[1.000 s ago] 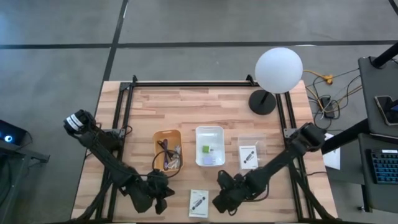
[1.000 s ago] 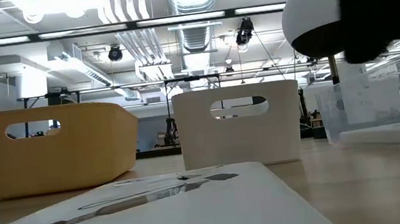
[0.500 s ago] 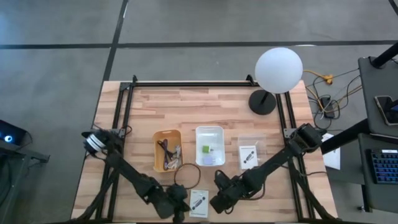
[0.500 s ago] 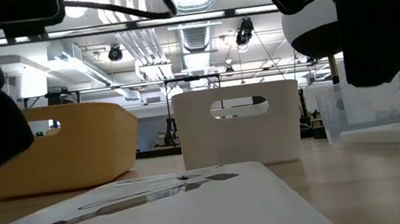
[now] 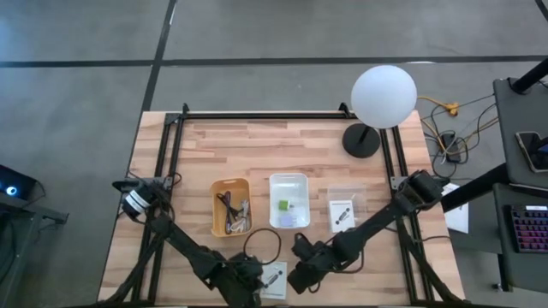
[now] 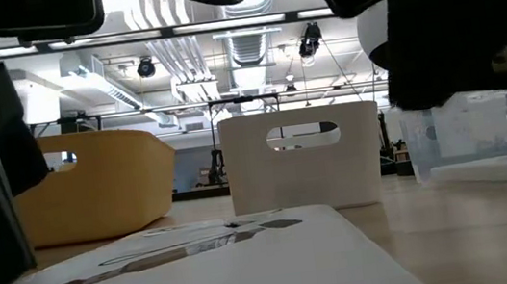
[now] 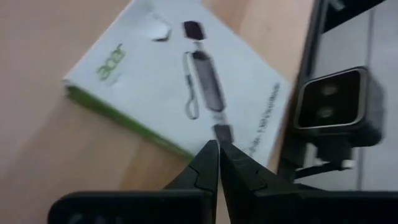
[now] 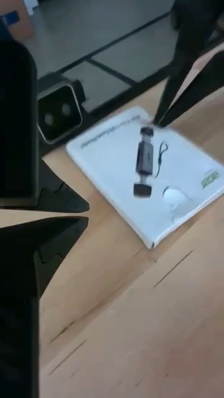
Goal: Pick and place items into bin
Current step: Put the white card reader box into the transparent bin
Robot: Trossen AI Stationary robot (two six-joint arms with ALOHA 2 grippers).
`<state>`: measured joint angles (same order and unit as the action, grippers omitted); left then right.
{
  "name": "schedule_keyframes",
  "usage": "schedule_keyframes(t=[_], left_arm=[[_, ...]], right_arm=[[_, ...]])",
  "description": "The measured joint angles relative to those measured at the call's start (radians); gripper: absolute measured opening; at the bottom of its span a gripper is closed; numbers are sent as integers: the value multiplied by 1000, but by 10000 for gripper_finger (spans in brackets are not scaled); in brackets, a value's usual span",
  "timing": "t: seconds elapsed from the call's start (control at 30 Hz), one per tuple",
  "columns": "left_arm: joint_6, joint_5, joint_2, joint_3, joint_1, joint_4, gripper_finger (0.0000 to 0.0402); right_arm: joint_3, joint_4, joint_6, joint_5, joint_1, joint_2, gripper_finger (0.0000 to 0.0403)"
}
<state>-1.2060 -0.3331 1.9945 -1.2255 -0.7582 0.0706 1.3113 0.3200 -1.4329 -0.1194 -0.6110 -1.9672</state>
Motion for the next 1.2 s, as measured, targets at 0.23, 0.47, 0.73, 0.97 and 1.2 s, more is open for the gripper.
schedule_keyframes(t=[0.23,0.47,0.73,0.97,1.2], left_arm=[[-18,-8,-6,-37,6,140,0],[-19,-29,-28,-42,8,166,0],[-18,-101,-69,-41,13,218,0],[-19,-85,-59,-10,12,211,0],[-19,-33,-44,-3,12,242,0]], right_arm=[[17,-46,71,124,4,-98,13],[82,-69,106,120,3,-169,13],[108,-67,200,117,41,-177,13],[107,-67,224,117,69,-177,13],[107,-70,239,117,71,-175,13]])
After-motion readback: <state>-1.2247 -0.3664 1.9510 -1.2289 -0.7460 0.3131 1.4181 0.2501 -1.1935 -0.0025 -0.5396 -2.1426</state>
